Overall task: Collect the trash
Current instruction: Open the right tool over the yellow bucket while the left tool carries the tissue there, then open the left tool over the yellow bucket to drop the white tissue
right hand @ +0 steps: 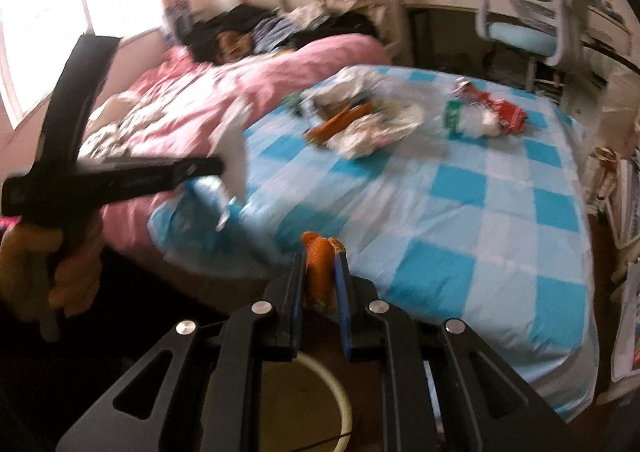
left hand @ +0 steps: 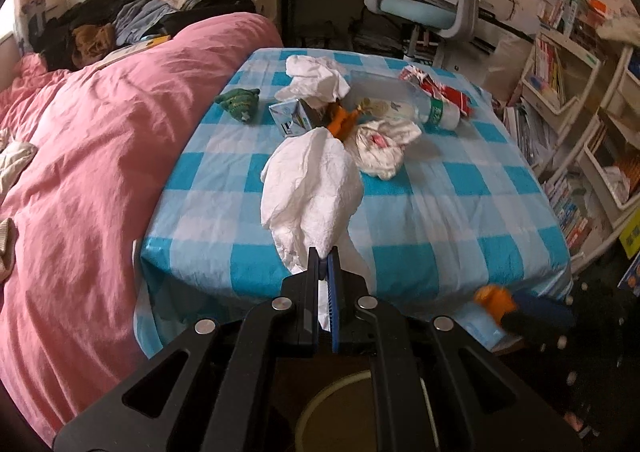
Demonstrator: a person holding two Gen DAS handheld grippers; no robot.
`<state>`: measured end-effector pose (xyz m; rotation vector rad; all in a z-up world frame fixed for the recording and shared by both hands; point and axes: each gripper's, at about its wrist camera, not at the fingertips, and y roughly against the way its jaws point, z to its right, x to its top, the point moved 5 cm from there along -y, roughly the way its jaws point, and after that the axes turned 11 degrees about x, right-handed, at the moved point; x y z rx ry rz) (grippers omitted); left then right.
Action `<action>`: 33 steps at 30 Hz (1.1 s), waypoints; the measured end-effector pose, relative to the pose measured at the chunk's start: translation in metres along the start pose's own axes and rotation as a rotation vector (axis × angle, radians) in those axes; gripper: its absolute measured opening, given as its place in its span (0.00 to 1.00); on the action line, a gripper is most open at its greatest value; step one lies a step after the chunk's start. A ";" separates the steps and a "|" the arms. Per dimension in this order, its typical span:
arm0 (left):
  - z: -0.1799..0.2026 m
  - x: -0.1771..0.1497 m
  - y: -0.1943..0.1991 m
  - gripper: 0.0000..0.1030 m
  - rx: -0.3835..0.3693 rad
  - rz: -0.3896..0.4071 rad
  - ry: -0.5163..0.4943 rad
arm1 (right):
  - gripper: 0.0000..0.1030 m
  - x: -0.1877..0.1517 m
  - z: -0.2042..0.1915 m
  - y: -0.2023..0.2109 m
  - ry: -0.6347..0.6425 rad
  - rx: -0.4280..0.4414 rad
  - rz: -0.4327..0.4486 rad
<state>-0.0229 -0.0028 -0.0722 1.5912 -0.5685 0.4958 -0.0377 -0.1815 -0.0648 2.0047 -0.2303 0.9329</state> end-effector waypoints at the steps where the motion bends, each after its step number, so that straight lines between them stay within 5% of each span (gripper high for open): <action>1: 0.001 -0.002 0.001 0.04 0.002 -0.001 -0.004 | 0.15 -0.005 -0.004 -0.003 0.014 0.014 -0.026; 12: 0.013 -0.024 0.007 0.04 0.010 -0.022 -0.054 | 0.16 -0.056 -0.045 -0.026 0.142 0.123 -0.256; 14: 0.015 -0.029 0.008 0.04 0.012 -0.028 -0.063 | 0.26 -0.061 -0.048 -0.027 0.158 0.110 -0.266; 17: 0.017 -0.037 0.008 0.04 0.015 -0.040 -0.074 | 0.41 -0.057 -0.046 -0.020 0.149 0.095 -0.233; 25: 0.032 -0.069 0.006 0.04 -0.017 -0.126 -0.118 | 0.59 -0.039 -0.020 0.005 0.060 -0.013 -0.086; 33: 0.060 -0.140 -0.008 0.05 -0.116 -0.397 -0.209 | 0.64 -0.025 0.007 0.034 -0.041 -0.080 0.056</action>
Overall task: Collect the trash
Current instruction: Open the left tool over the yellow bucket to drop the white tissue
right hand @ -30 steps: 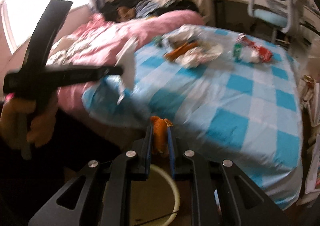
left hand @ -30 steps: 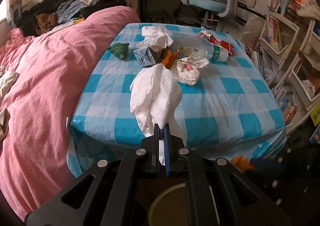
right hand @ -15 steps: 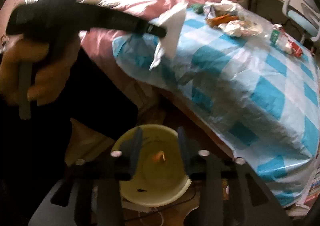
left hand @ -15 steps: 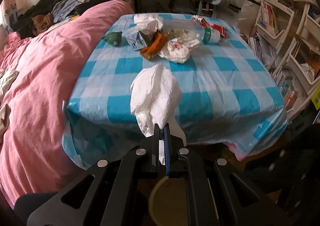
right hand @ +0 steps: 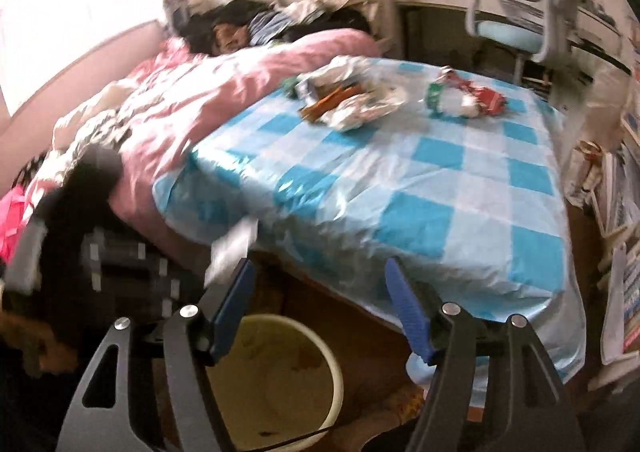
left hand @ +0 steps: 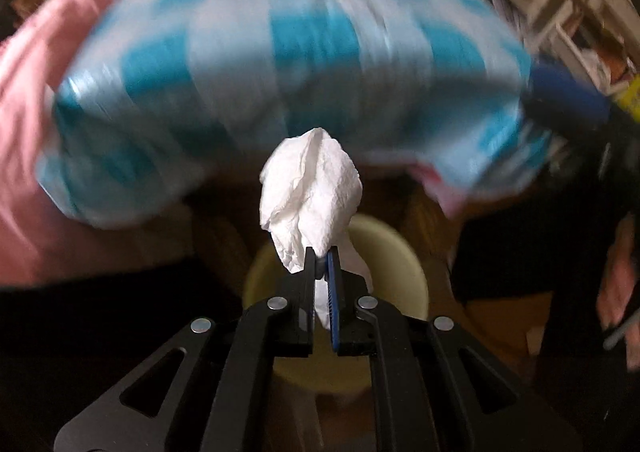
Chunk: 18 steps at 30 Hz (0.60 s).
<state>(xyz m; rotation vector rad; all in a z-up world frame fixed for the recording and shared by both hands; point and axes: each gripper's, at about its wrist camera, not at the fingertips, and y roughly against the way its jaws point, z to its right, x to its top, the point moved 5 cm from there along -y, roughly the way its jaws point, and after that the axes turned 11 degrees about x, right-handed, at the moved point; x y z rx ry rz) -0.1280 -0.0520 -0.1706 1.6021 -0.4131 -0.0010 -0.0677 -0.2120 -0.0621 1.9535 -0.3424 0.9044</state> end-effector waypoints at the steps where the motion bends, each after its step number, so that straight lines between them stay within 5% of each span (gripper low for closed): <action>1: 0.004 -0.004 -0.003 0.06 -0.007 -0.025 -0.018 | 0.64 0.000 0.003 0.002 -0.009 -0.003 0.009; 4: 0.009 -0.008 -0.003 0.24 0.029 -0.018 -0.049 | 0.65 0.003 0.010 0.006 -0.038 -0.019 0.042; 6: 0.005 -0.004 0.002 0.48 0.038 0.015 -0.026 | 0.67 0.004 0.016 0.010 -0.055 -0.029 0.061; 18: -0.012 0.024 0.051 0.58 0.081 0.261 0.077 | 0.71 0.010 0.017 0.020 -0.041 -0.067 0.128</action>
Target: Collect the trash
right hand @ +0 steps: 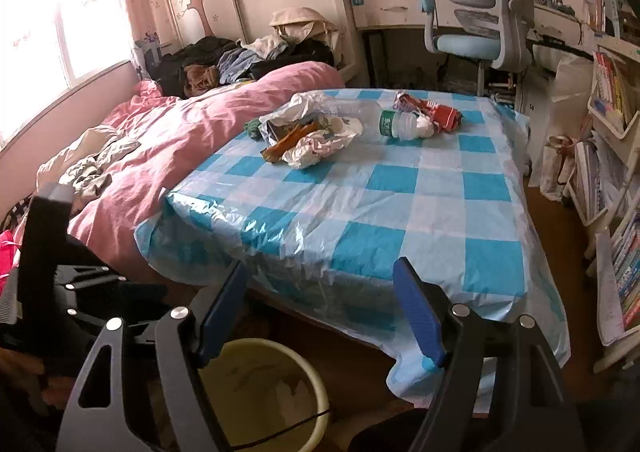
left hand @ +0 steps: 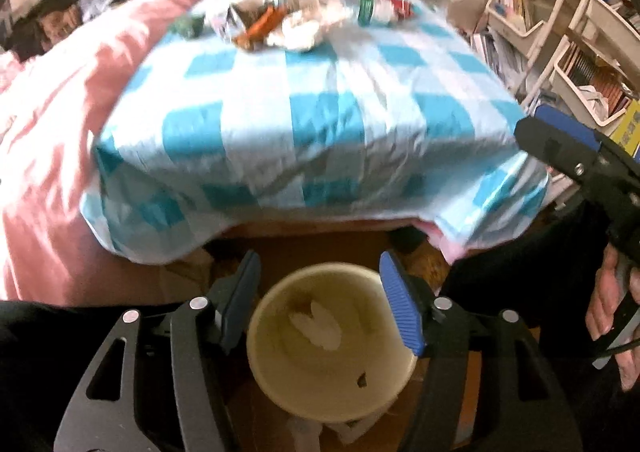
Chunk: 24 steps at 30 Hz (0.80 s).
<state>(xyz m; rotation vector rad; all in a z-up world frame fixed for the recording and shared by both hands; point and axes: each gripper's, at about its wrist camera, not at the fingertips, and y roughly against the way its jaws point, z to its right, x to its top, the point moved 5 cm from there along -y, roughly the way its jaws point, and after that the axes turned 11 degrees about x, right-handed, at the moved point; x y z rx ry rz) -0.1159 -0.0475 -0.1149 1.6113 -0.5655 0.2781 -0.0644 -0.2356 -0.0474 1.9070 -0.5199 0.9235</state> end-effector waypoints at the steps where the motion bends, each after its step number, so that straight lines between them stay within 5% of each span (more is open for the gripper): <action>1: 0.000 0.001 0.002 0.58 0.005 0.012 0.000 | 0.72 0.001 -0.001 0.001 0.008 -0.007 0.008; 19: -0.020 0.029 0.018 0.58 0.086 0.140 0.076 | 0.80 0.006 -0.009 0.003 0.067 -0.030 0.048; 24: -0.025 0.031 0.011 0.60 0.089 0.123 0.105 | 0.80 0.007 -0.007 0.006 0.067 -0.034 0.055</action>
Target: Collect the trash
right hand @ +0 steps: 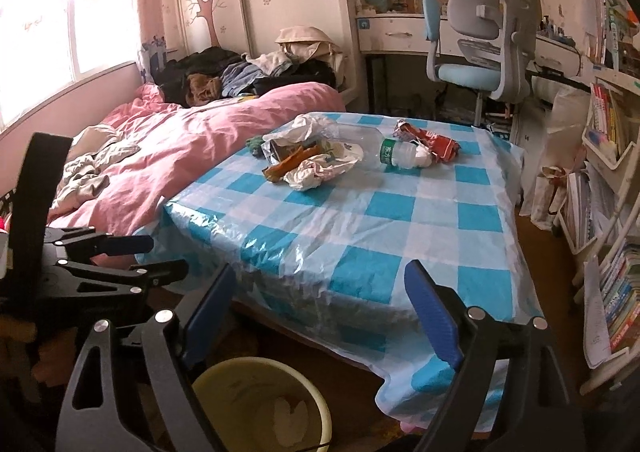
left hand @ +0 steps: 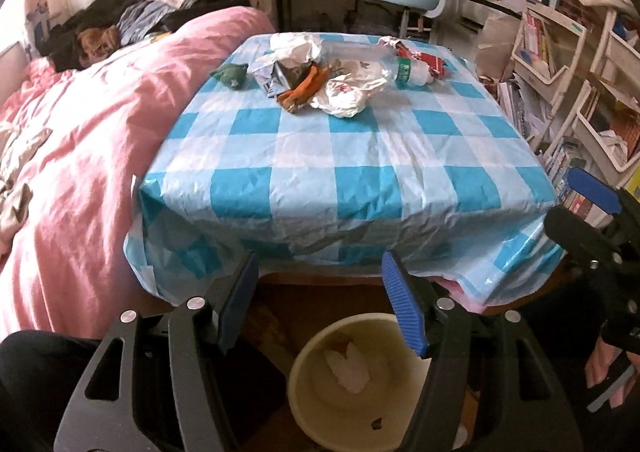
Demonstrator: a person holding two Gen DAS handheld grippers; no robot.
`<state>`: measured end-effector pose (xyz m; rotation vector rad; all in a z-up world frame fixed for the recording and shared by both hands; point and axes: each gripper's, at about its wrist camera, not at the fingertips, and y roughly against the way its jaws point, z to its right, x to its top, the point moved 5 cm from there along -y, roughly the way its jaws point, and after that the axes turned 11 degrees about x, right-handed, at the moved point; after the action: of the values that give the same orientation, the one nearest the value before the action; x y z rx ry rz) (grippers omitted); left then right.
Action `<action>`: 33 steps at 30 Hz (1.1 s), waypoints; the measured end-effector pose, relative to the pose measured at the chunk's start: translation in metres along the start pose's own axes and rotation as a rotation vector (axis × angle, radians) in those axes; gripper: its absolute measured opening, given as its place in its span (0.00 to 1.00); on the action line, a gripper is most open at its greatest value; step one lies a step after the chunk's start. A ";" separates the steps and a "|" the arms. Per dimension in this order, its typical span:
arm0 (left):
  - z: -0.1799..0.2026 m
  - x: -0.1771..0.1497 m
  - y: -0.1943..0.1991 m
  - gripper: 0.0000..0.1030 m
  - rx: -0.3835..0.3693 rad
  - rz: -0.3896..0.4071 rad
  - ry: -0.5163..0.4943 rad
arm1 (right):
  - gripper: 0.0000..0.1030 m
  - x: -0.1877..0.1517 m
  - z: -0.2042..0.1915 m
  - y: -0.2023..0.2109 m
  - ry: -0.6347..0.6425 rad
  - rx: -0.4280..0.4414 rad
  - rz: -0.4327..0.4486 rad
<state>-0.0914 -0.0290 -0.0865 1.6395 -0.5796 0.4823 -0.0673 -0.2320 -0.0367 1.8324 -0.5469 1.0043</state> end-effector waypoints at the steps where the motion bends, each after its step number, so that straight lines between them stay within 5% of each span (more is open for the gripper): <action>1: 0.000 0.001 0.000 0.60 0.002 0.004 0.001 | 0.80 0.000 0.000 0.001 -0.001 -0.001 0.002; 9: -0.003 0.023 0.003 0.63 0.007 0.058 0.022 | 0.80 0.006 -0.004 -0.001 0.074 -0.026 -0.008; 18: -0.026 0.085 -0.005 0.71 0.047 0.120 0.036 | 0.80 0.044 -0.008 -0.027 0.263 -0.029 -0.024; 22: -0.040 0.105 -0.016 0.75 0.097 0.143 0.056 | 0.81 0.050 0.002 -0.039 0.211 -0.009 -0.001; 33: -0.040 0.120 -0.047 0.80 0.078 0.098 0.101 | 0.81 0.048 0.007 -0.056 0.149 0.012 -0.021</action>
<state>0.0325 0.0038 -0.0441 1.6553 -0.5739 0.6634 0.0033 -0.2105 -0.0280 1.7533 -0.4311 1.1209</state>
